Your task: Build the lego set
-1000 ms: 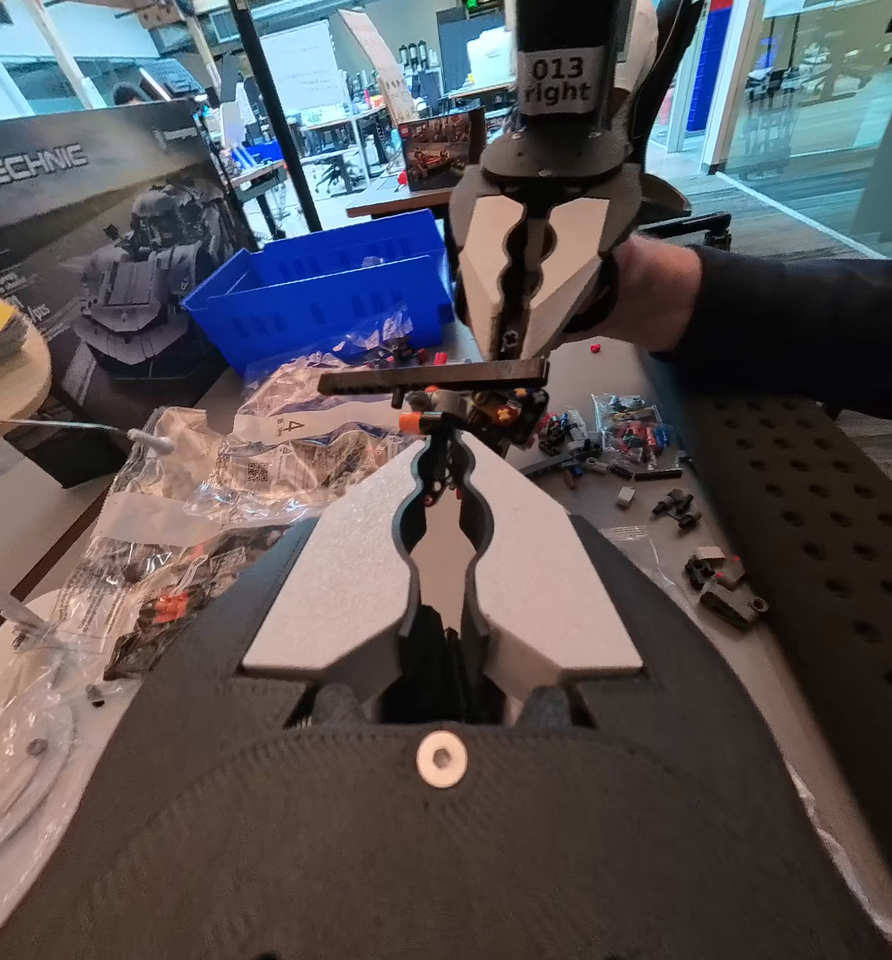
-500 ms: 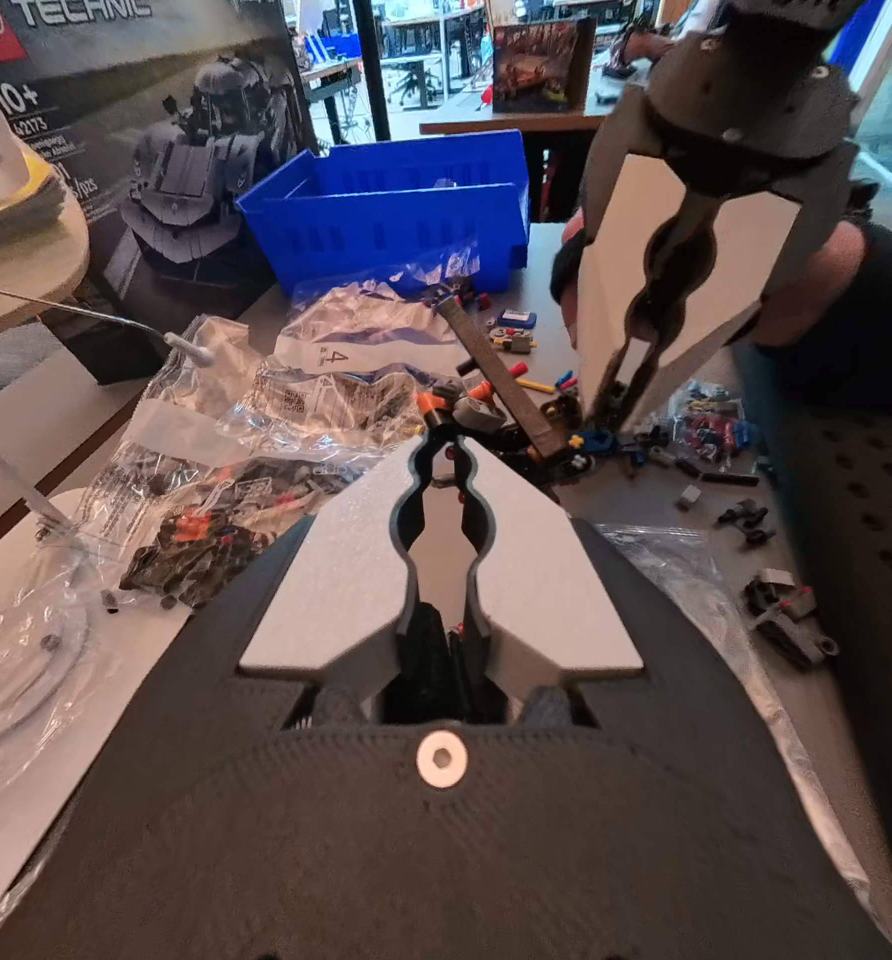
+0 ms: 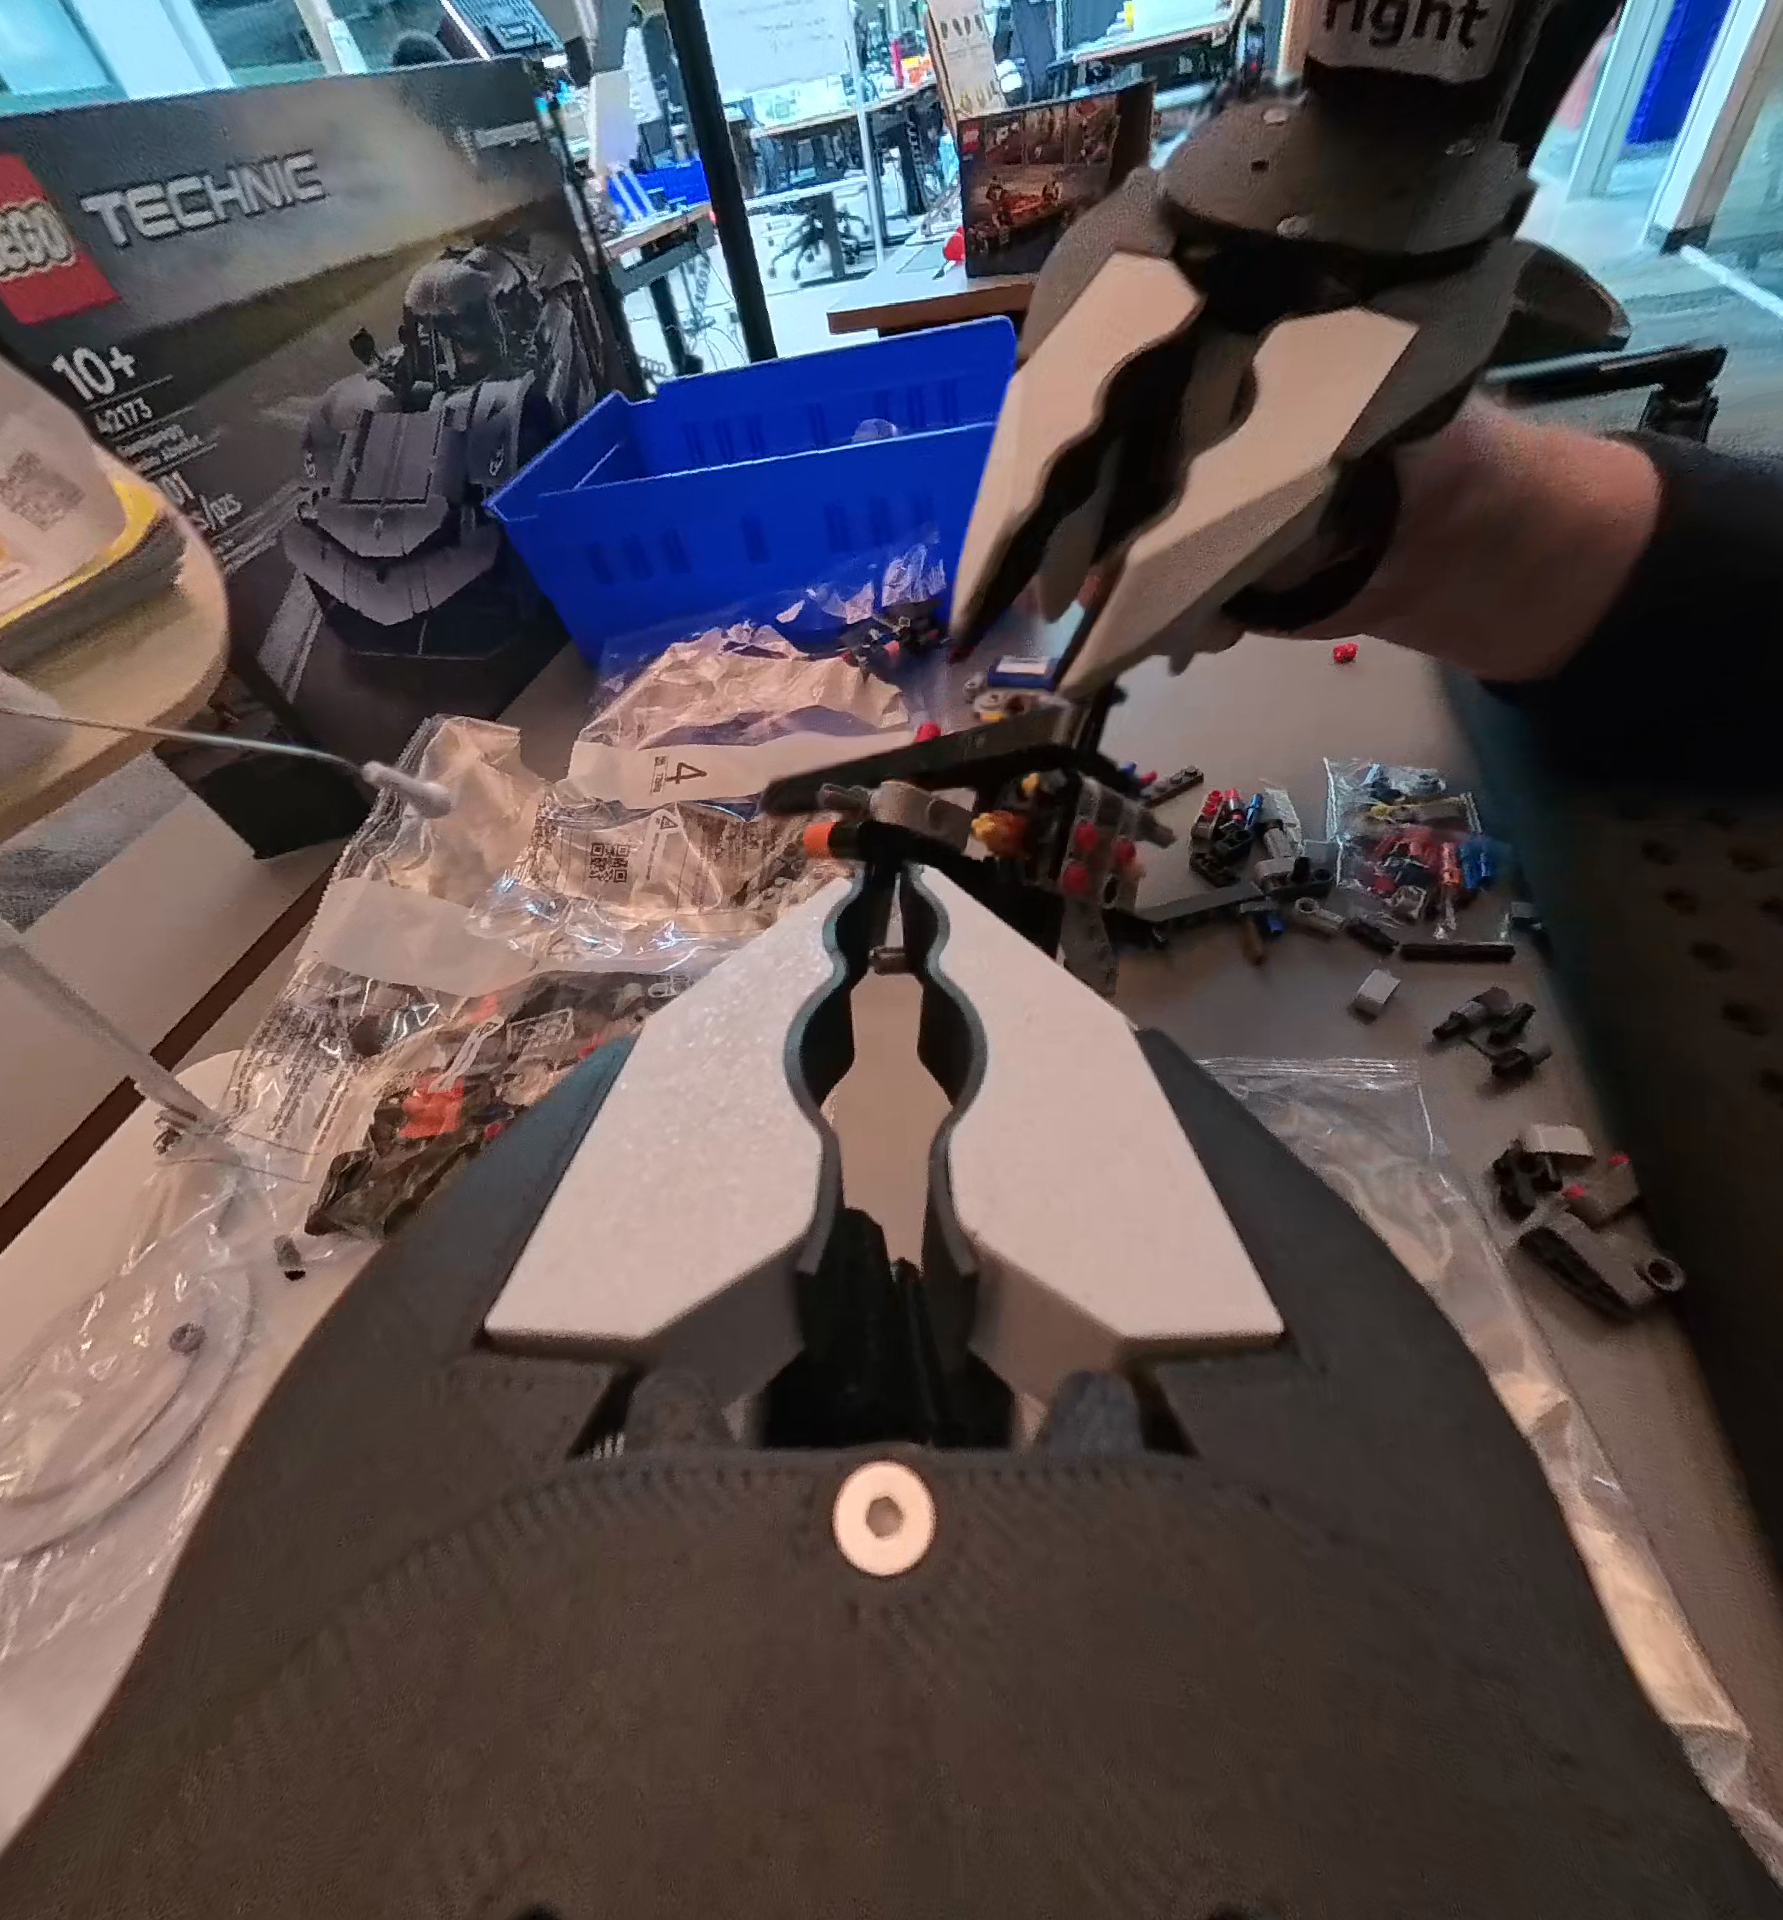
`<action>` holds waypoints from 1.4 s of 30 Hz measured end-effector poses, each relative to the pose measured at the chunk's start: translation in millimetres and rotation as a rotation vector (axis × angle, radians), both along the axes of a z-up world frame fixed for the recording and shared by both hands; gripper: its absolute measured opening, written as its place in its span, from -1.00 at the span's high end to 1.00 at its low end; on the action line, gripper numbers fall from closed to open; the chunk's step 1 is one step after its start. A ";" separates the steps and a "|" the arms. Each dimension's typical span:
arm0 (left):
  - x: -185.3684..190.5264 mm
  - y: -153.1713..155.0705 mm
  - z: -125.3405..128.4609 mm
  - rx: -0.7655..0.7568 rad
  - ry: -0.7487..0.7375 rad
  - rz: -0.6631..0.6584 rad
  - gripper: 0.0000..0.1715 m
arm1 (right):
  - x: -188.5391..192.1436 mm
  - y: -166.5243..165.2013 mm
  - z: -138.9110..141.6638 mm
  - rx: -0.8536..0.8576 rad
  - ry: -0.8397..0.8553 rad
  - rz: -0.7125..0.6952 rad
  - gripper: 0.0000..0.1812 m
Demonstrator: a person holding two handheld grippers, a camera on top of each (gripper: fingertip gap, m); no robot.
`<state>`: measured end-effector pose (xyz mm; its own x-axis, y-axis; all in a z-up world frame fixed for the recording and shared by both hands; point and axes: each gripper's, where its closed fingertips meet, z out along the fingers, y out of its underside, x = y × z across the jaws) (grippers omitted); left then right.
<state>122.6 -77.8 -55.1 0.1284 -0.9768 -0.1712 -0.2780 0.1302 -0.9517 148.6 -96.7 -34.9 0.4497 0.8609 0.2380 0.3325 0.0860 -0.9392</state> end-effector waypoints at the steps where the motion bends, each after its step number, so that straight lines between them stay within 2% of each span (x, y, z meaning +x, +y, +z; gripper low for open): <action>1: 1.4 -2.6 -0.9 0.014 0.009 -0.010 0.96 | -2.1 2.7 -7.5 0.010 -0.049 -0.016 0.80; 8: 4.4 -9.4 -4.4 0.031 0.033 -0.044 0.99 | -8.7 4.9 -31.3 -0.008 -0.169 -0.013 0.79; 11: 6.8 -13.4 -10.9 0.017 0.058 -0.068 0.99 | -12.6 -4.4 -23.1 -0.017 -0.108 0.051 0.95; 13: 6.6 -15.1 -14.7 0.008 0.079 -0.081 1.00 | -12.1 -5.3 -27.2 -0.049 -0.113 0.062 0.97; 16: 4.5 -14.5 -17.5 -0.003 0.091 -0.083 1.00 | -14.3 -6.7 -36.7 -0.088 -0.138 0.080 0.92; 19: 4.9 -14.8 -16.9 -0.001 0.090 -0.082 1.00 | -23.7 -16.1 -48.0 -0.155 -0.160 0.145 0.68; 22: 7.0 -17.1 -15.7 -0.007 0.080 -0.092 1.00 | -29.7 -17.9 -57.6 -0.155 -0.209 0.155 0.63; 28: 10.0 -22.1 -8.8 -0.014 0.040 -0.114 1.00 | -37.0 -9.4 -60.1 -0.268 -0.126 0.136 0.67; 30: 9.0 -19.5 -11.9 -0.012 0.056 -0.102 1.00 | -37.5 -8.1 -68.8 -0.310 -0.143 0.135 0.66; 34: -7.2 -5.6 -14.7 -0.005 0.115 -0.041 1.00 | -37.7 -5.6 -80.2 -0.319 -0.190 0.116 0.76; 40: -36.5 -10.3 -46.3 -0.216 0.306 -0.066 0.58 | -37.7 -3.6 -71.9 -0.332 -0.121 0.119 0.79; 42: -36.4 -11.5 -50.6 -0.237 0.311 -0.081 0.60 | -38.1 -2.5 -63.3 -0.331 -0.067 0.122 0.79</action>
